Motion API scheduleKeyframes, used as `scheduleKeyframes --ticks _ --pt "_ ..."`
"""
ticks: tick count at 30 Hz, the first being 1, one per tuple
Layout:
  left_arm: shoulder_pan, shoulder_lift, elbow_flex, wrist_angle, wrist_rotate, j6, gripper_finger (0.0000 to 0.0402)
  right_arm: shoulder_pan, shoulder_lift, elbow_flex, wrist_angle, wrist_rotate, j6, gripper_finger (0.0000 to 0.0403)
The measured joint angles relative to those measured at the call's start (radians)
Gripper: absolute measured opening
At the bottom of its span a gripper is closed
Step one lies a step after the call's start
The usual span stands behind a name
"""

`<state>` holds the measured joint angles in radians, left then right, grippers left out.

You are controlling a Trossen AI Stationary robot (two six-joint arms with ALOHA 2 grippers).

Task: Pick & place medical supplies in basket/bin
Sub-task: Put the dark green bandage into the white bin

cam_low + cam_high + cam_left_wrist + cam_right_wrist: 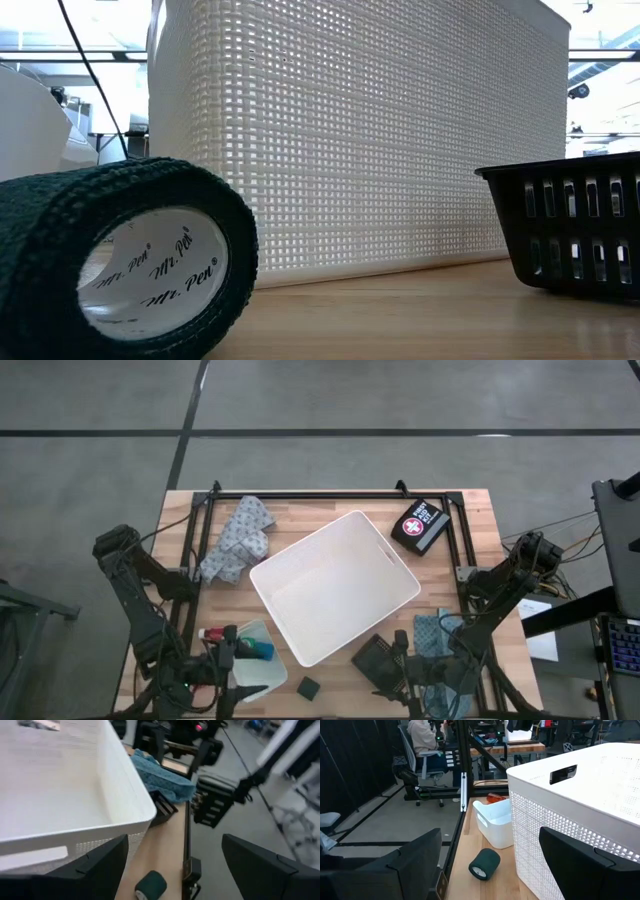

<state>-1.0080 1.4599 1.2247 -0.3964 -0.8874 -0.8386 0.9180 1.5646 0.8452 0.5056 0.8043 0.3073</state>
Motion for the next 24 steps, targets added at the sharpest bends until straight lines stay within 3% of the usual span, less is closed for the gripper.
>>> scheduleKeyframes --ticks 9,24 --pt "-0.003 0.016 0.001 0.022 0.122 0.186 0.0328 0.000 0.000 0.000 0.000 0.000 0.000 0.0329" --pt "-0.003 0.017 -0.001 -0.011 0.135 0.314 0.0328 0.000 0.000 0.000 0.000 0.000 0.000 0.0329"
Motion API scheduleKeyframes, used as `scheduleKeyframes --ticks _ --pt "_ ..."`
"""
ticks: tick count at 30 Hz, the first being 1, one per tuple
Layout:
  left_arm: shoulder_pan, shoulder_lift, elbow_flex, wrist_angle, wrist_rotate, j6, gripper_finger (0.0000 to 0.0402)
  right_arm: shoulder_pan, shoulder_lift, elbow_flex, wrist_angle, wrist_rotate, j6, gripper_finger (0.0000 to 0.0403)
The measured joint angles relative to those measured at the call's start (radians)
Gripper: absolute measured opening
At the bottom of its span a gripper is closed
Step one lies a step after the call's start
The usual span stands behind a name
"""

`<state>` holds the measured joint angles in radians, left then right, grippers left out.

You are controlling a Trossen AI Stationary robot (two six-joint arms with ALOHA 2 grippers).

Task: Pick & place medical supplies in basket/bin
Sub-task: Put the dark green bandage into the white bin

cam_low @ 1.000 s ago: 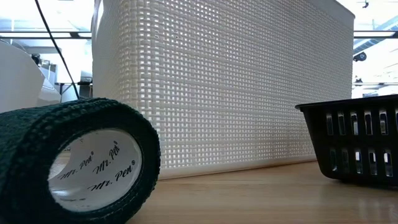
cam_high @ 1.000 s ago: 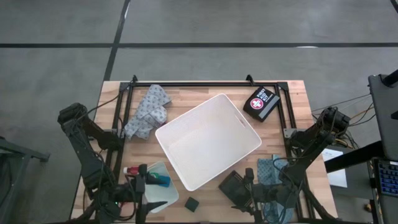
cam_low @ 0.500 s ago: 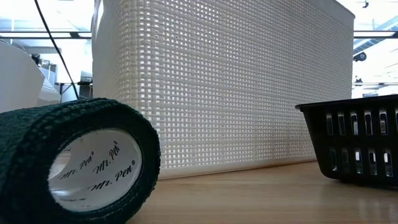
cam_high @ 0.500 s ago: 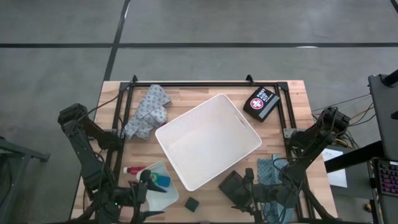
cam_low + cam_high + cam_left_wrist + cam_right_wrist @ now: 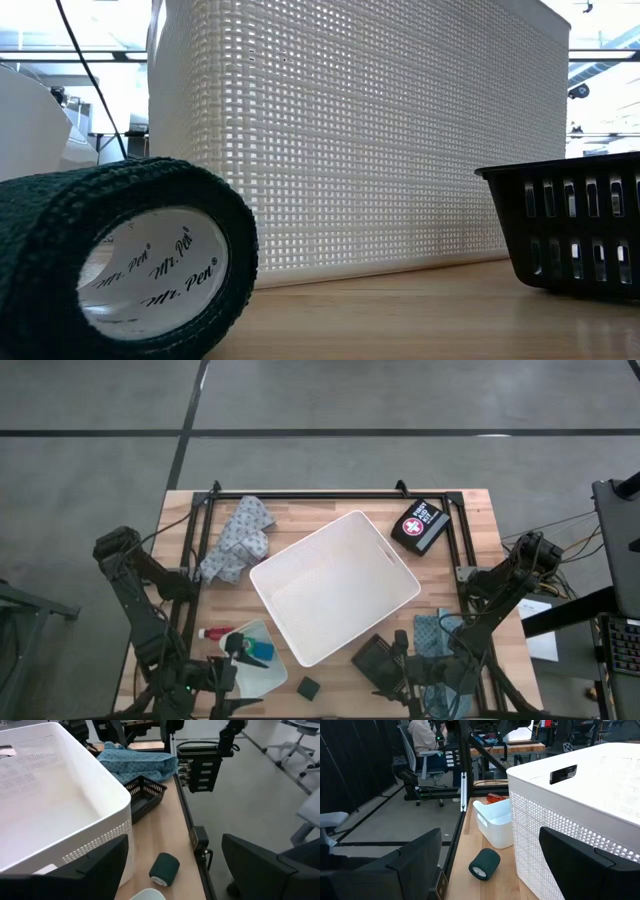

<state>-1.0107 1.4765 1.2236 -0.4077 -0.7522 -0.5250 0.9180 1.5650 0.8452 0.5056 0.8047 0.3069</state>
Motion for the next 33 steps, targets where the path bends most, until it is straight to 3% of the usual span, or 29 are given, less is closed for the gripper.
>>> scheduleKeyframes --ticks 9,33 --pt "0.006 0.067 0.008 0.004 0.035 0.099 0.0328 0.000 0.001 0.000 0.000 0.000 0.000 0.0329" --pt "0.046 0.282 0.013 0.194 0.111 0.087 0.0328 0.000 0.001 0.000 -0.001 0.000 0.000 0.0329"
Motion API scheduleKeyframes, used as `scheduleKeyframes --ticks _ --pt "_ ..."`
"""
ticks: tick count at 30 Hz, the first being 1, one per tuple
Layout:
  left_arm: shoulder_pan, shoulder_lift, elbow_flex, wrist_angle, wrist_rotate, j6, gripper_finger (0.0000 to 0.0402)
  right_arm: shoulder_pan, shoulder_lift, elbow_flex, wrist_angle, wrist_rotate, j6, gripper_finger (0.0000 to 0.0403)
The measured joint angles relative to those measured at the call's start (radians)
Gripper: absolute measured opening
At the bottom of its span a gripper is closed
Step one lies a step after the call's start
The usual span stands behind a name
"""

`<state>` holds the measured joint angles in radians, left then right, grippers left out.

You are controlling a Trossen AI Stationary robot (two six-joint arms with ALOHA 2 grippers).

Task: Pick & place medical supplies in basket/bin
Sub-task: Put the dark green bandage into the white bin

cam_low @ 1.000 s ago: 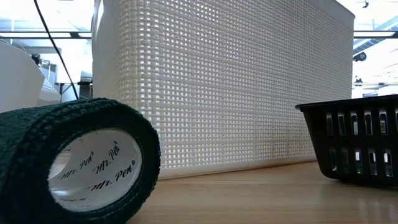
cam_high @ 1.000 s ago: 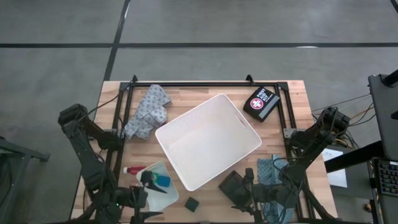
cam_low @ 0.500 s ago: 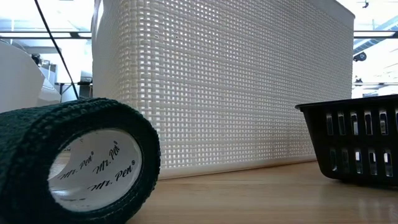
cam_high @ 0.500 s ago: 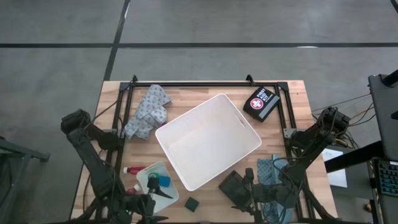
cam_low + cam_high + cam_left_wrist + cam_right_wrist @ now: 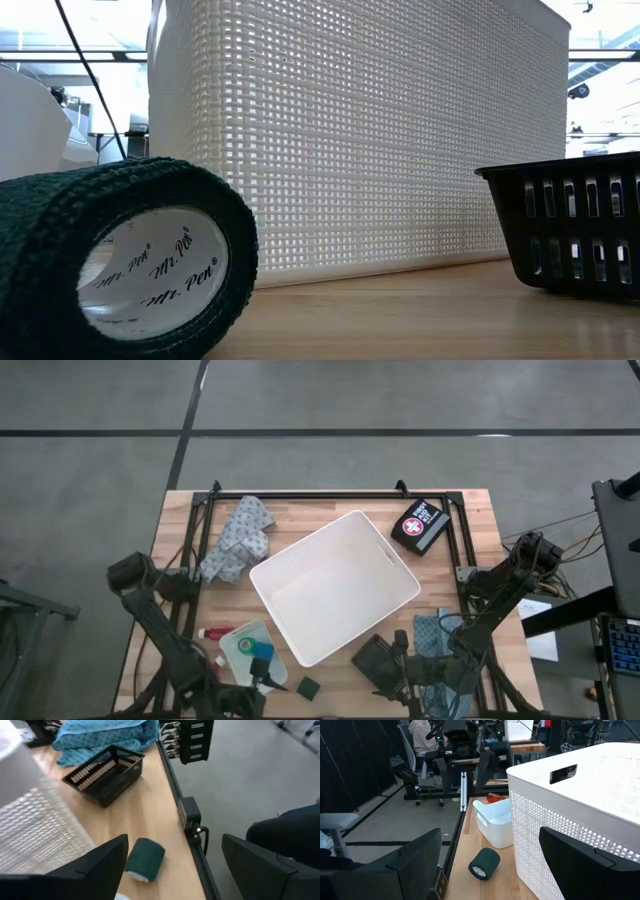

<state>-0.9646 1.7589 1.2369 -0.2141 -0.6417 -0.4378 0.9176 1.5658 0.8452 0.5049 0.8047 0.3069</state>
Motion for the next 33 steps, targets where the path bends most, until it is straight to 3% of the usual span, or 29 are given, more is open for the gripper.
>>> scheduleKeyframes --ticks 3,8,20,27,33 --pt "0.021 0.021 0.046 -0.041 0.059 0.009 0.0328 0.000 0.000 0.000 -0.001 0.000 0.000 0.0329" --pt "0.041 0.079 0.134 -0.135 0.058 -0.007 0.0328 0.000 0.000 0.000 -0.001 0.000 0.000 0.0329" --pt "0.071 0.275 0.302 -0.253 -0.026 -0.065 0.0314 0.000 0.000 0.000 -0.001 0.000 0.000 0.0329" --pt "0.118 0.314 0.315 -0.290 0.083 -0.156 0.0311 0.000 0.000 0.000 -0.001 0.000 0.000 0.0329" --pt "0.123 0.327 0.315 -0.297 0.087 -0.173 0.0310 0.000 -0.001 -0.001 -0.001 0.000 0.000 0.0329"
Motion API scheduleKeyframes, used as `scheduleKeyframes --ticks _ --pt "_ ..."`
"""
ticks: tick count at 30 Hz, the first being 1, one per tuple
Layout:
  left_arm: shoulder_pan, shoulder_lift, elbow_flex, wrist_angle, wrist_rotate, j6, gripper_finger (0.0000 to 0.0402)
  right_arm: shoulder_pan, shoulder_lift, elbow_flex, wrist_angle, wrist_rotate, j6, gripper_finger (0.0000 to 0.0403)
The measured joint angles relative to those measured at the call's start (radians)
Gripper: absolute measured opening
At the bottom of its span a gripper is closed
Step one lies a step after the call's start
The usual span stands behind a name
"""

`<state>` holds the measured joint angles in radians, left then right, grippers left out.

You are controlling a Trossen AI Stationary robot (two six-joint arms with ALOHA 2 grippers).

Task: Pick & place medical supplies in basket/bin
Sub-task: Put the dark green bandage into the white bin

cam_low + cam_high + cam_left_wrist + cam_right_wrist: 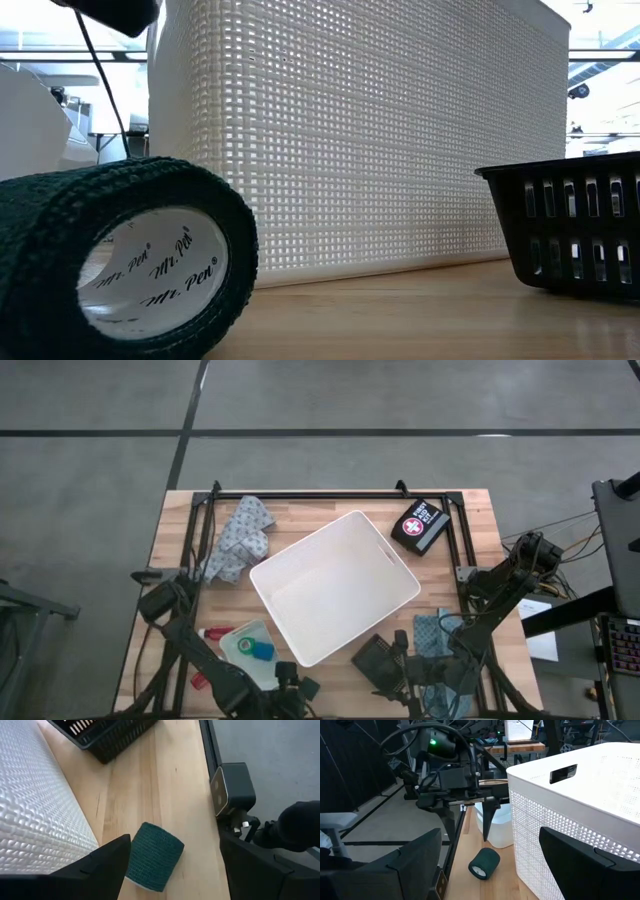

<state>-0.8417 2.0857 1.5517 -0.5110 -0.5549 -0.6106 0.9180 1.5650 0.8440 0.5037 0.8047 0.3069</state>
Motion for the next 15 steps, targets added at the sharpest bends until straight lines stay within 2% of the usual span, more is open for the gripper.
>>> scheduleKeyframes --ticks 15 --pt "0.015 0.066 -0.004 -0.008 -0.056 -0.069 0.0310 0.000 -0.001 0.000 0.000 0.000 0.000 0.0329"
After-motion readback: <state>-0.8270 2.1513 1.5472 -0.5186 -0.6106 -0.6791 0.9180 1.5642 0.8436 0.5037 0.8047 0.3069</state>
